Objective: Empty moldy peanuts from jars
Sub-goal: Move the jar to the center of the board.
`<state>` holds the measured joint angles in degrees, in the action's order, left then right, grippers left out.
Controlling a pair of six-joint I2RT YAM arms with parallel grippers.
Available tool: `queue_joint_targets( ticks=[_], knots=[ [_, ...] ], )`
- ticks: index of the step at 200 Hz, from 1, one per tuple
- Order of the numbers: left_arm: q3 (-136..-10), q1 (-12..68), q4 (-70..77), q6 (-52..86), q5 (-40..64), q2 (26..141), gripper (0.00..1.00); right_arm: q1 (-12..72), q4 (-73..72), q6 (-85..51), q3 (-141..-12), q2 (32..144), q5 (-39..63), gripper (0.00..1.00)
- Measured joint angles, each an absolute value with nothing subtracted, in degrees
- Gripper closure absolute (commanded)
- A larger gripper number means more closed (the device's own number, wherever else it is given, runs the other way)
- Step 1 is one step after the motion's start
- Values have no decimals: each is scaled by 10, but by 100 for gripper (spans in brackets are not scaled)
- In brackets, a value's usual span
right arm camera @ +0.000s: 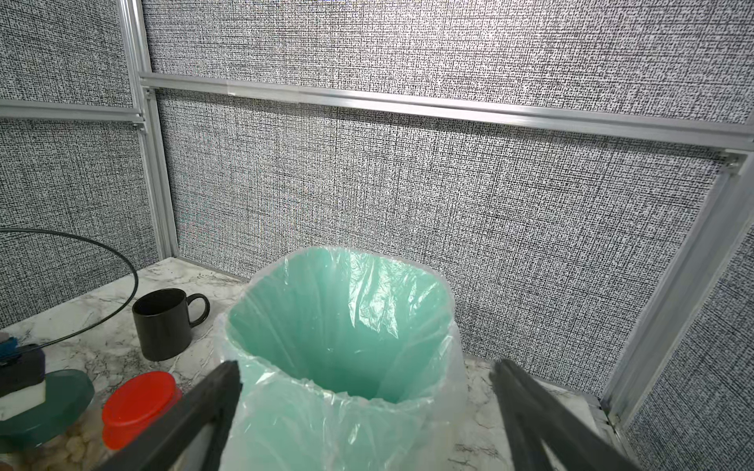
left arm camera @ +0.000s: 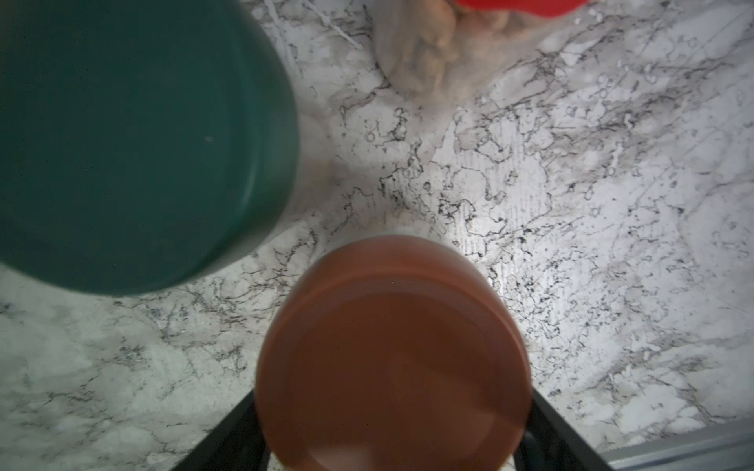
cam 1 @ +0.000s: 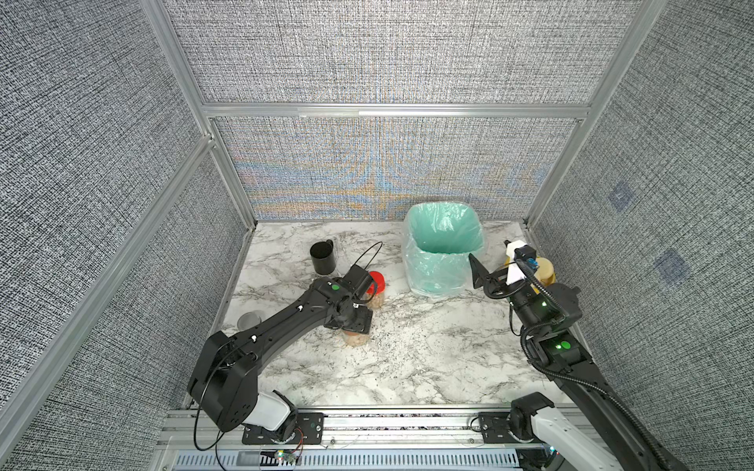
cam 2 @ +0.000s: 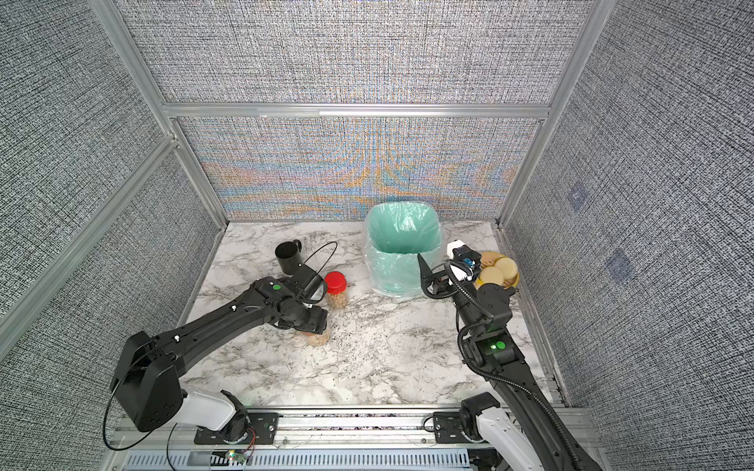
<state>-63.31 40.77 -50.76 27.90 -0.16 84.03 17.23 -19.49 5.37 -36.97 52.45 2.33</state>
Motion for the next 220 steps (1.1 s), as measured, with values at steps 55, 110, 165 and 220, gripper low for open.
queue_joint_targets(
  ticks=[55,110,165,220],
  knots=[
    [-665,449,-468,272,14,885,29,172,-194,55,-366,522,23,2],
    [-723,478,-401,274,10,959,24,172,-194,55,-364,518,19,2],
    [-752,501,-393,279,28,997,6,172,-193,55,-364,519,13,2],
    [-768,501,-402,282,30,971,0,172,-186,55,-365,518,13,2]
  ],
)
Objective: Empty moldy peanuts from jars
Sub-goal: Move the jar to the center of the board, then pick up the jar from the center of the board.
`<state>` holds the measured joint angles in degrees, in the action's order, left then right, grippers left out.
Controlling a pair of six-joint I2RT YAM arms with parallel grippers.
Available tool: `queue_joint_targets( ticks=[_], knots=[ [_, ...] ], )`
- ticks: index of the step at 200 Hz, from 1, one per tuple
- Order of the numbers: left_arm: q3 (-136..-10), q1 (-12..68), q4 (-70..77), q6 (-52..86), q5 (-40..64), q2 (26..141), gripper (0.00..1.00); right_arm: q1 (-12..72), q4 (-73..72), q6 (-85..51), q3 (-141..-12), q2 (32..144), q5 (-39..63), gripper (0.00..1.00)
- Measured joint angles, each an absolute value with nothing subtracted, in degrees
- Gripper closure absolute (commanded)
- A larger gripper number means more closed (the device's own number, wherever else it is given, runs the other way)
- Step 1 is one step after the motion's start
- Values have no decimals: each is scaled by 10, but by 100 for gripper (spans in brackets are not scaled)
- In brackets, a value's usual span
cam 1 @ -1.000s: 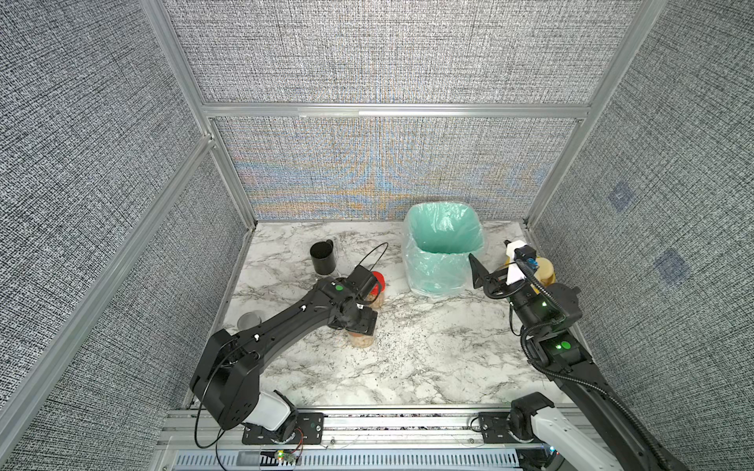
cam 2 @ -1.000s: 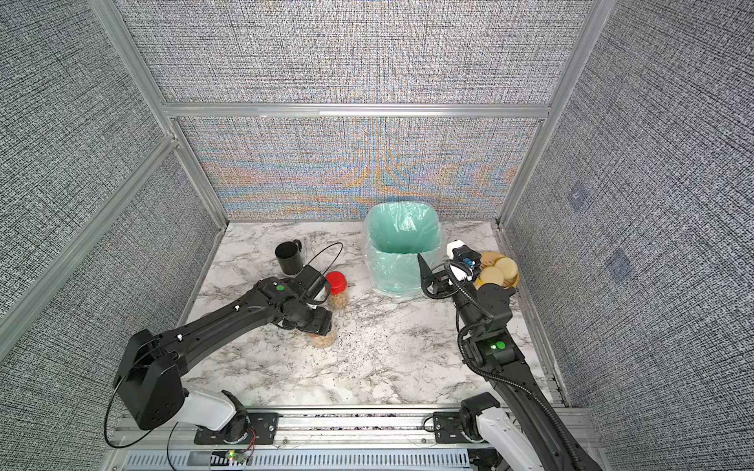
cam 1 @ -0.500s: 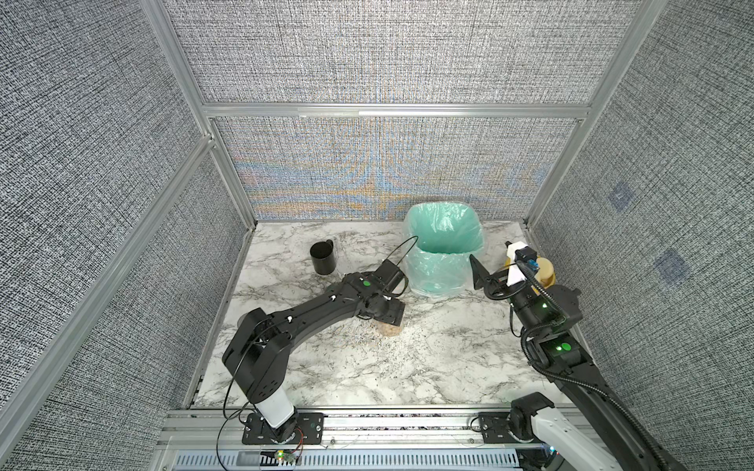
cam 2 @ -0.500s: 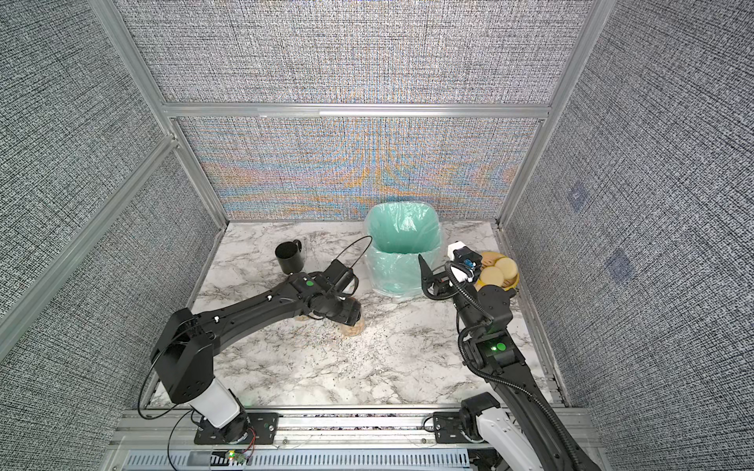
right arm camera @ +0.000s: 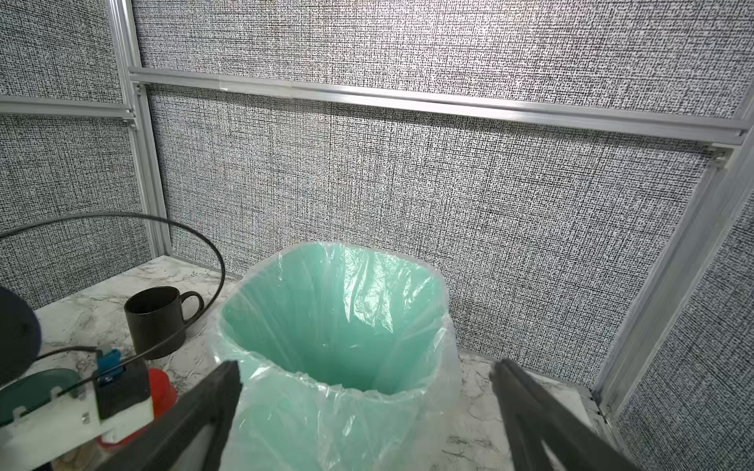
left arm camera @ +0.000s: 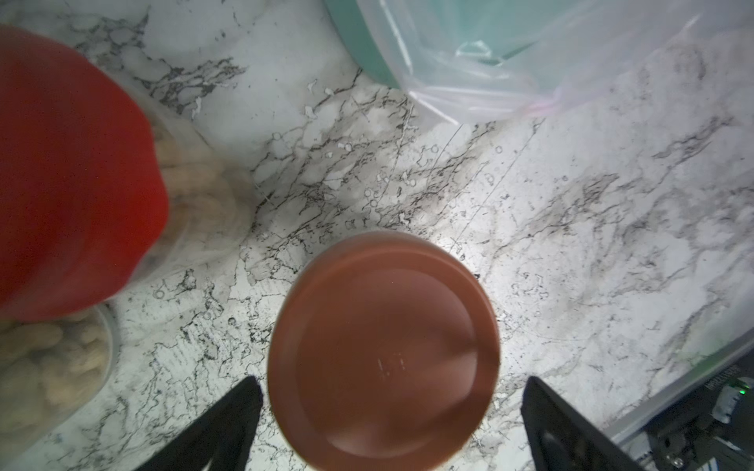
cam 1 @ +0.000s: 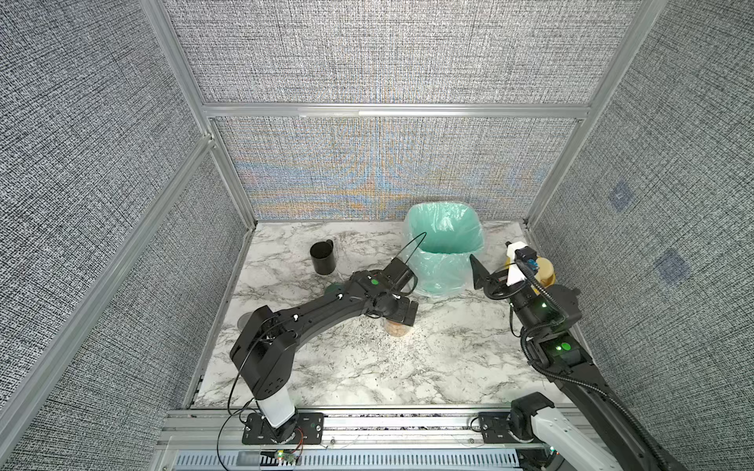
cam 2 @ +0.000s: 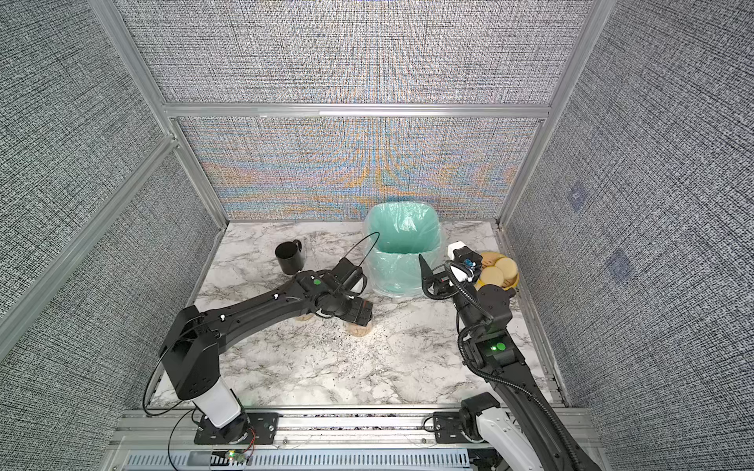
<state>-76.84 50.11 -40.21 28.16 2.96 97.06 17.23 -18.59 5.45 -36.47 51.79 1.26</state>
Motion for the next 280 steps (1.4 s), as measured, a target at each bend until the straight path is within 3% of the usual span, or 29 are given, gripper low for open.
queue_joint_targets(
  ticks=[34,99,187,280],
  knots=[
    [-725,501,-363,265,19,892,0,172,-142,57,-399,520,22,2],
    [-525,501,-245,281,-42,689,0,199,22,76,-544,585,116,2],
    [-294,510,-69,213,-36,593,1,311,279,97,-688,723,140,2],
    [-207,509,-42,217,-130,455,1,442,399,62,-760,912,112,2]
  ],
)
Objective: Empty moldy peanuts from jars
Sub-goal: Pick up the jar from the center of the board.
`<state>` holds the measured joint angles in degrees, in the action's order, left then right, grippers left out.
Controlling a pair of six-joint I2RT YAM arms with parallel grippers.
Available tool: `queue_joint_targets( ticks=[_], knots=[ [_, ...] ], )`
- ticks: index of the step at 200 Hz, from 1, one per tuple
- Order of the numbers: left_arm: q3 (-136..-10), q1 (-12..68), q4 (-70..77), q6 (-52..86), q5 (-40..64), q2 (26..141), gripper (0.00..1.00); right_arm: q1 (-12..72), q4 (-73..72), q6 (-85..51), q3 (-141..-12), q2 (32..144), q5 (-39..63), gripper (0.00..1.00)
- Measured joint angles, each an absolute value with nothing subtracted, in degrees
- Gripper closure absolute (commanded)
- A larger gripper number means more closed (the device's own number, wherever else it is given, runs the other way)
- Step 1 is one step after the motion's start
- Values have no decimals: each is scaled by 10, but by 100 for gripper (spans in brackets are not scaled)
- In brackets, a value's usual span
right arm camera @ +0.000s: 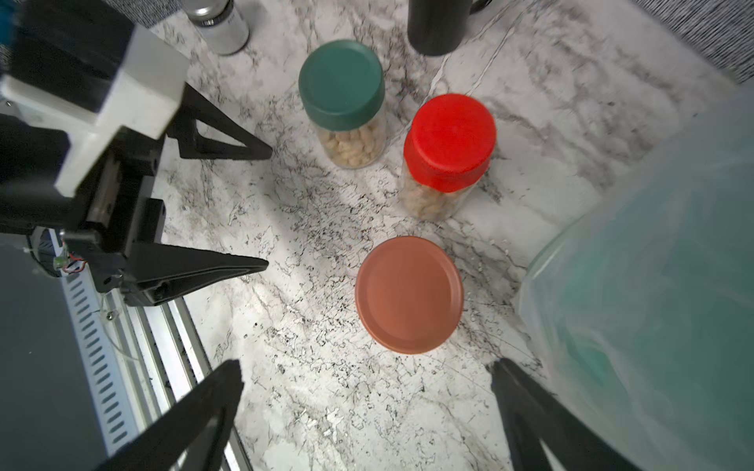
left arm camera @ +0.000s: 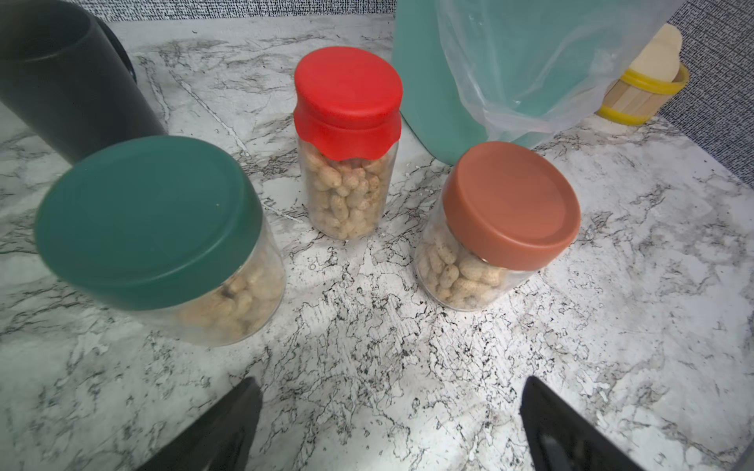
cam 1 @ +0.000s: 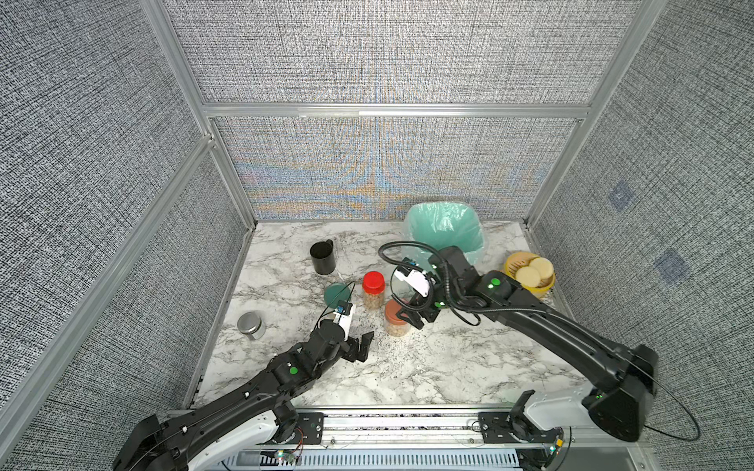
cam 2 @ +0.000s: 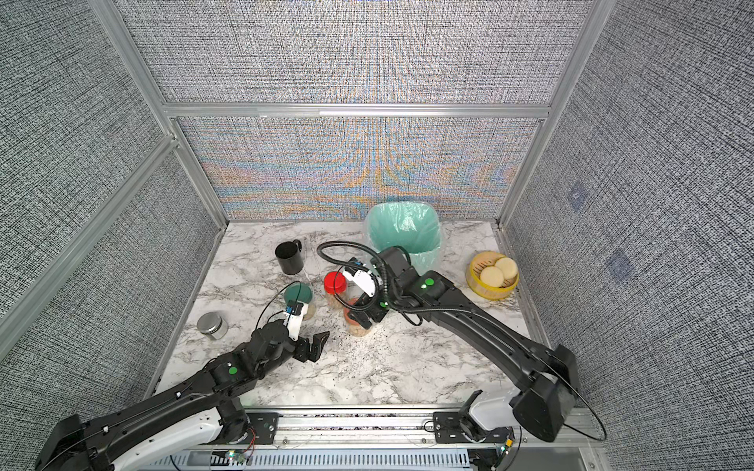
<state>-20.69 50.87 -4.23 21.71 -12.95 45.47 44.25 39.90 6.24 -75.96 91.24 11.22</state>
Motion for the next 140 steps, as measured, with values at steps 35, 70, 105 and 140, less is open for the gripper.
queue_joint_targets(
  ticks=[35,70,105,140],
  knots=[
    [-190,509,-38,215,-136,451,1,459,434,41,-813,1005,75,2],
    [-178,509,-29,215,-136,446,1,471,462,27,-872,1065,55,2],
    [-165,509,-27,216,-145,424,1,484,496,25,-895,1113,18,2],
    [-156,509,-20,217,-153,410,1,482,514,20,-898,1138,-14,2]
  ],
)
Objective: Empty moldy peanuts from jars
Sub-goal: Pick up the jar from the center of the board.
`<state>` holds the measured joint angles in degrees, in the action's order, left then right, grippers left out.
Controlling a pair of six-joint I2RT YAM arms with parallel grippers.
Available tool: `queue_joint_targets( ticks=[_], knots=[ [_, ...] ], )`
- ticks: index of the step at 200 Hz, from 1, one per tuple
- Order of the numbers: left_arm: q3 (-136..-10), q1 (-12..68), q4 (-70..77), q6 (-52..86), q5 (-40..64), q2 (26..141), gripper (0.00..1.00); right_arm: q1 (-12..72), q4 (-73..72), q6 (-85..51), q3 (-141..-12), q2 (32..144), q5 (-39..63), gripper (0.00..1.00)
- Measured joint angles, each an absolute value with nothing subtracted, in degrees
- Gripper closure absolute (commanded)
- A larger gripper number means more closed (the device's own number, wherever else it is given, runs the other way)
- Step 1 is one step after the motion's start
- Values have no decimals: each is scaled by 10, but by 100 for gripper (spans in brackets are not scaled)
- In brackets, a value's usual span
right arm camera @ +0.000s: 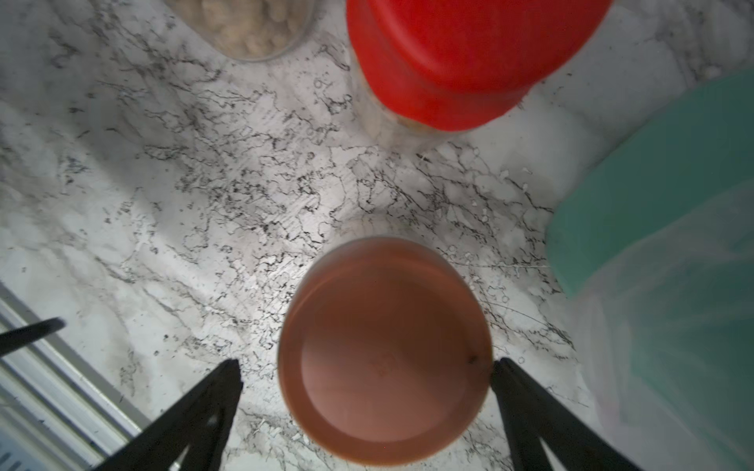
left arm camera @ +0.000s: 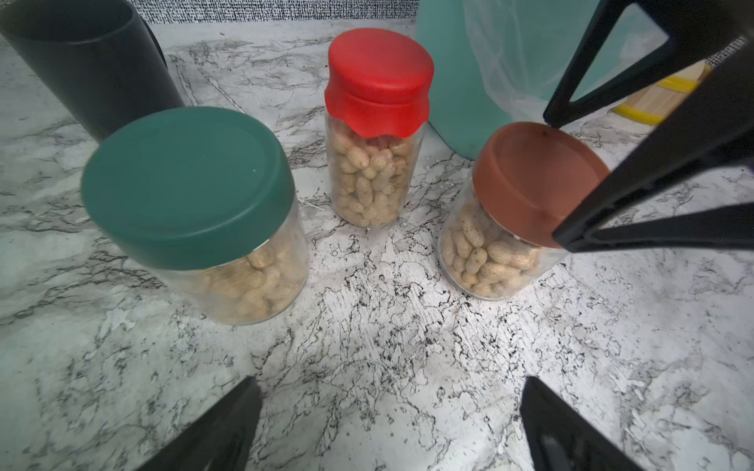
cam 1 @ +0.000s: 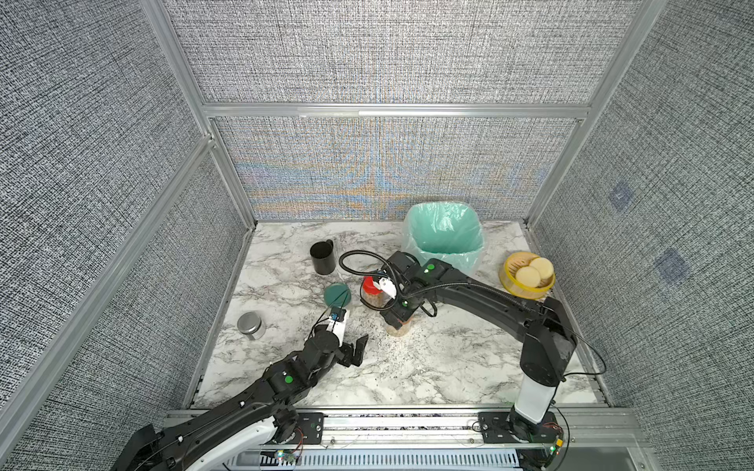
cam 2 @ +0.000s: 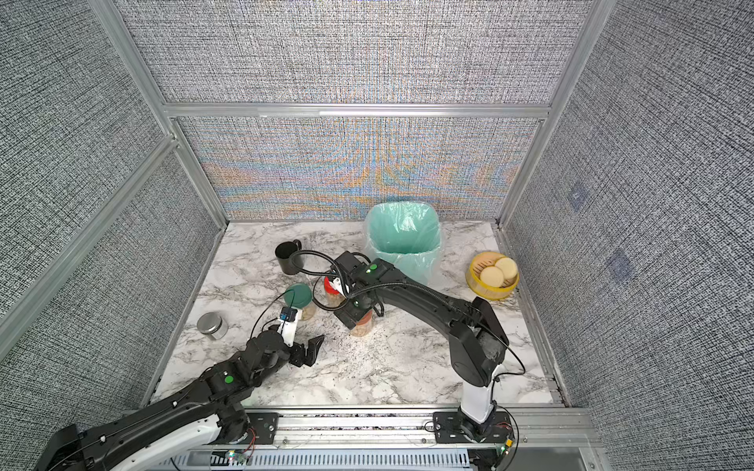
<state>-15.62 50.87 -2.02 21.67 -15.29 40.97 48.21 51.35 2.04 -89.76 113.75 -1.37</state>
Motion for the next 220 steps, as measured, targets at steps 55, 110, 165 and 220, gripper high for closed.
queue_joint_targets(
  ticks=[55,110,165,220],
  knots=[
    [-156,509,-20,216,-155,411,1,481,521,20,-907,1164,-38,2],
    [-156,509,-20,217,-158,407,1,473,520,20,-903,1169,-25,10],
    [-156,509,-20,217,-163,411,1,467,517,21,-899,1166,-11,18],
    [-156,509,-20,217,-165,415,1,466,509,20,-898,1162,-7,50]
  ],
)
